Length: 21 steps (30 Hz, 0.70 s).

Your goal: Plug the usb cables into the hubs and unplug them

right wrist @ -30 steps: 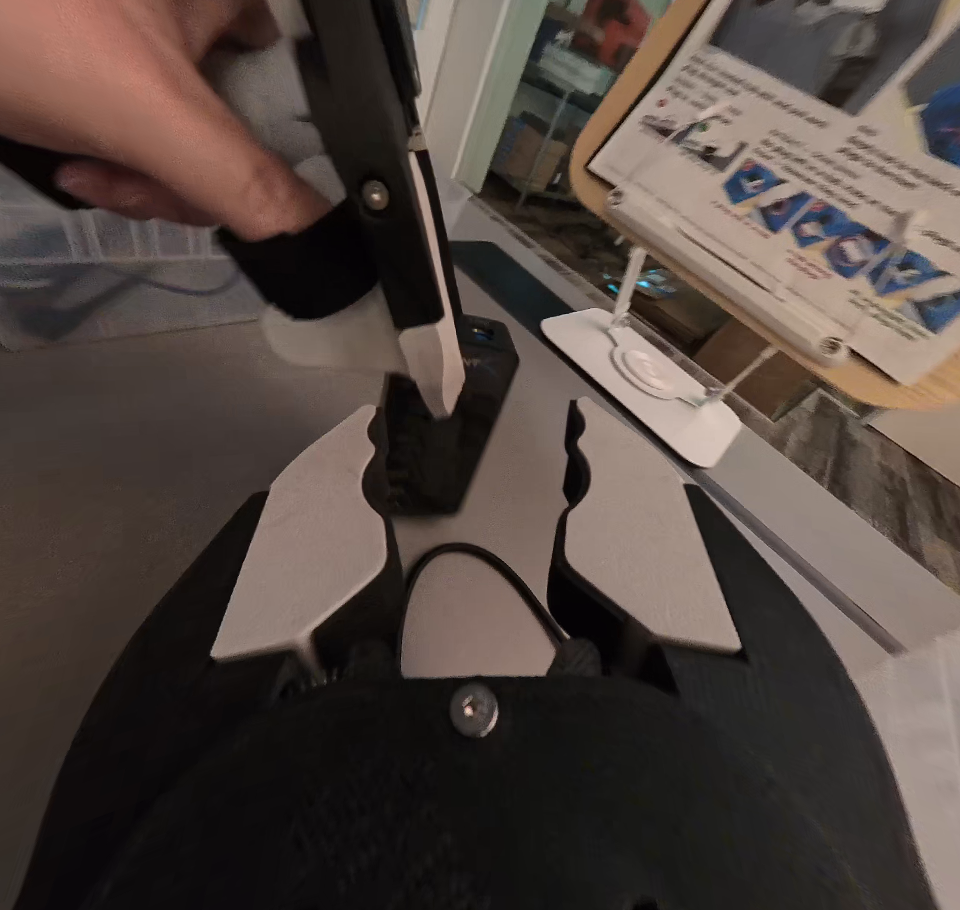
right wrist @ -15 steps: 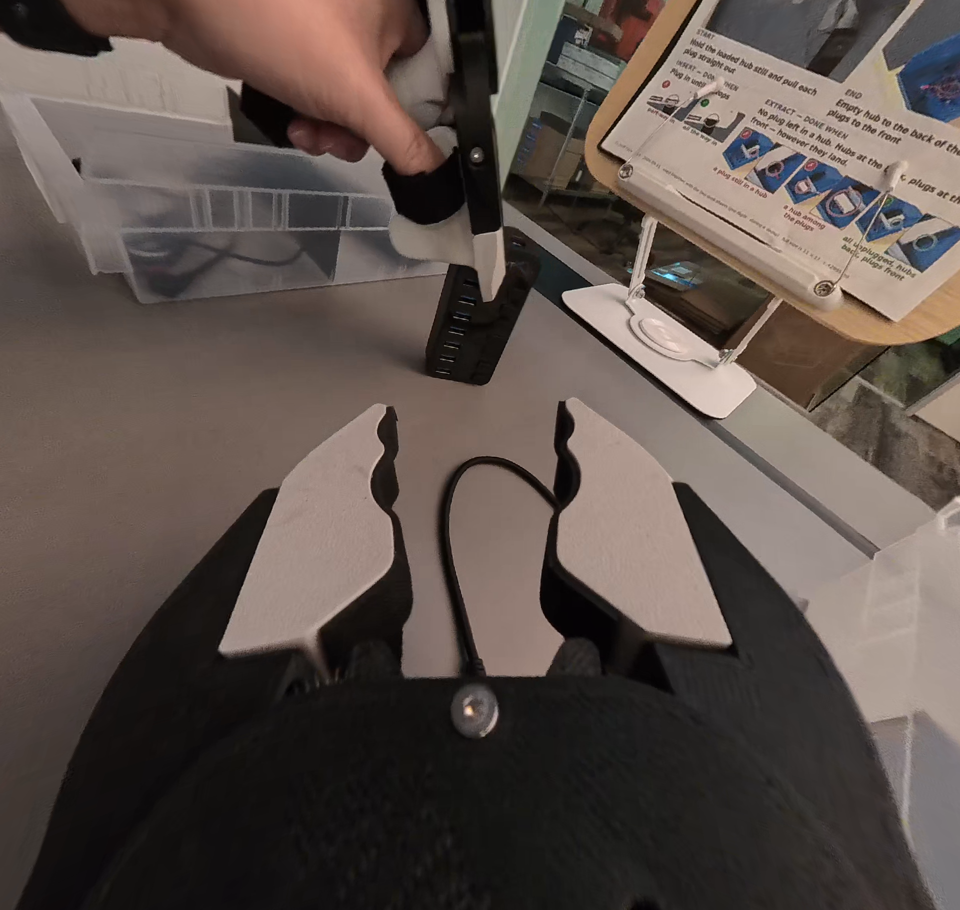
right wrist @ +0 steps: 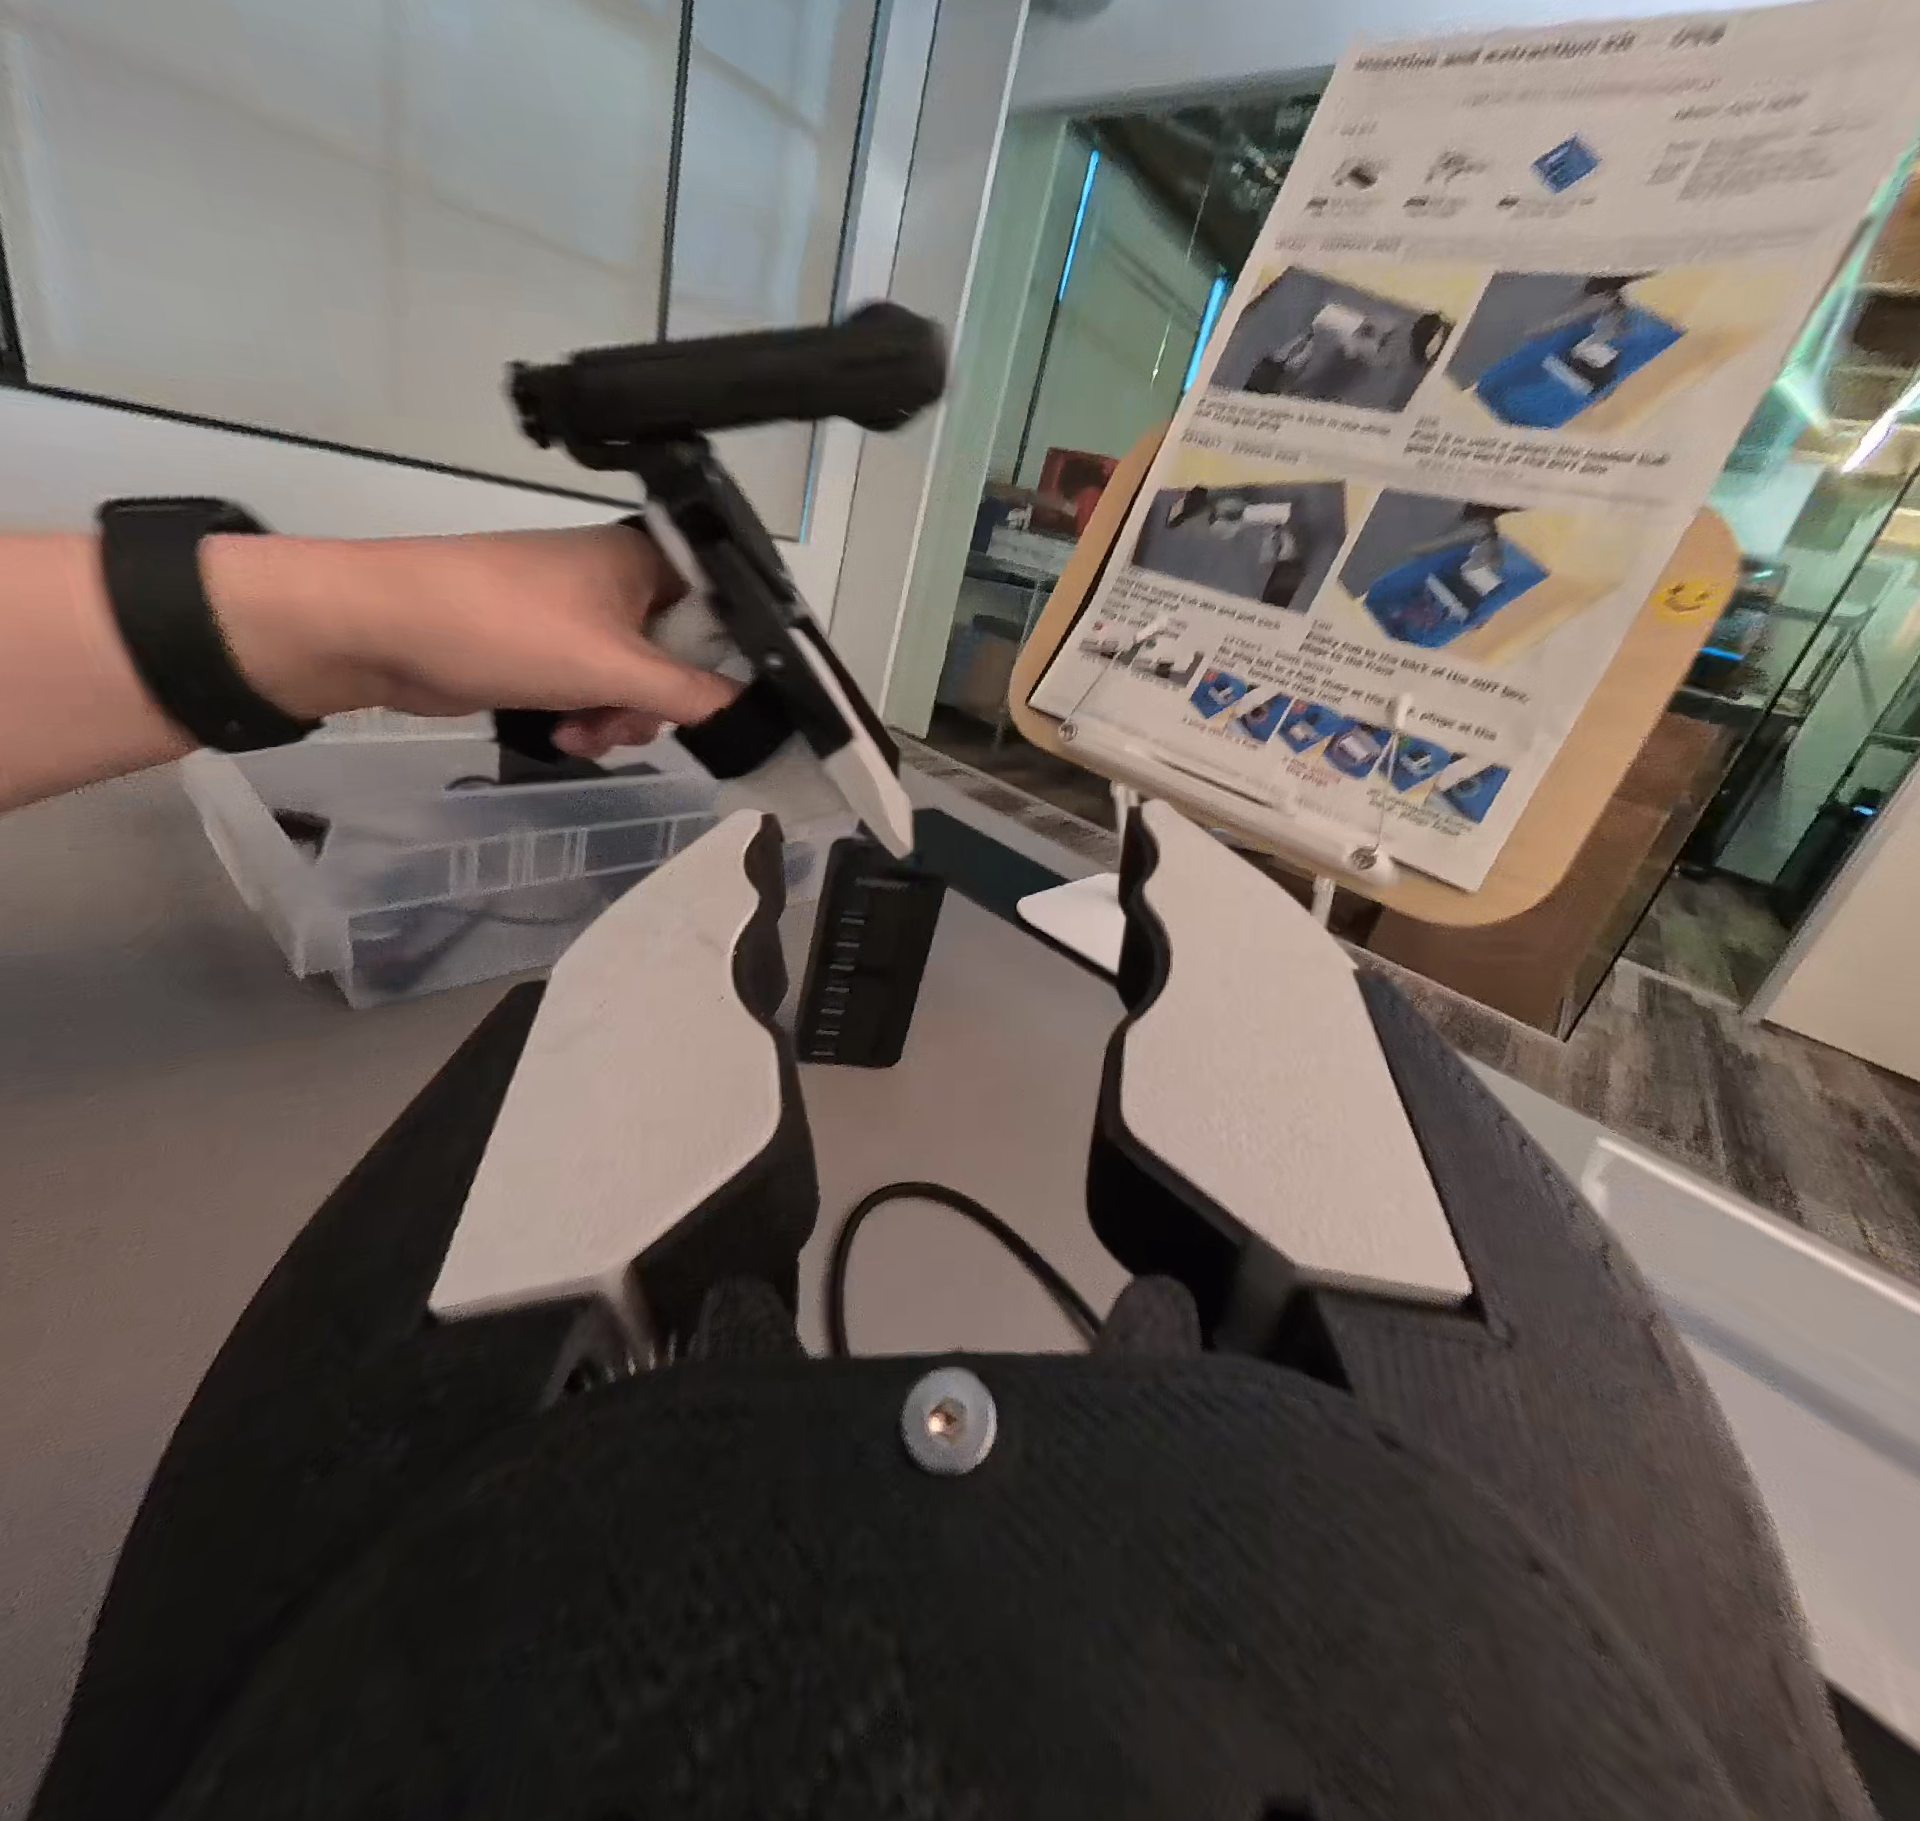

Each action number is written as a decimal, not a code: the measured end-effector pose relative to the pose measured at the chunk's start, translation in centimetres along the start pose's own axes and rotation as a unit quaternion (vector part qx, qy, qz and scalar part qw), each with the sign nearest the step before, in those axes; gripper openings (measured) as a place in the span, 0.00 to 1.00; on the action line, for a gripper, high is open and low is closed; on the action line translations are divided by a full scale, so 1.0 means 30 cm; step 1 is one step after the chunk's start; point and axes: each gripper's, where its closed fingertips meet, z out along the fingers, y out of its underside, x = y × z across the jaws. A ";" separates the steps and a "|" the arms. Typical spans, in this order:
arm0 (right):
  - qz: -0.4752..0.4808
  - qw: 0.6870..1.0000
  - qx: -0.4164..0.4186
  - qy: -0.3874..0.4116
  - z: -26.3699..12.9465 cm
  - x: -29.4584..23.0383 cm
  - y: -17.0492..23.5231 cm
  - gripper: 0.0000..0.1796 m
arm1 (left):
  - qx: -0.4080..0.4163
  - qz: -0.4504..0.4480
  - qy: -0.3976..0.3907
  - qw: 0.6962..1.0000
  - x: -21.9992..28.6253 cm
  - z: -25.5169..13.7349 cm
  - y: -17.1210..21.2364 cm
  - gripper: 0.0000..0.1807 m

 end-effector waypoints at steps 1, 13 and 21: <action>0.001 1.000 0.006 0.004 -0.011 0.014 -0.024 0.35 | 0.020 0.023 0.004 1.000 0.042 -0.042 -0.006 0.27; 0.053 0.993 0.047 -0.093 -0.152 0.064 -0.158 0.23 | -0.009 0.273 0.179 0.945 0.562 0.031 0.376 0.22; 0.054 0.982 -0.002 -0.179 -0.133 -0.065 -0.088 0.21 | -0.036 0.270 0.204 0.940 0.563 0.129 0.419 0.08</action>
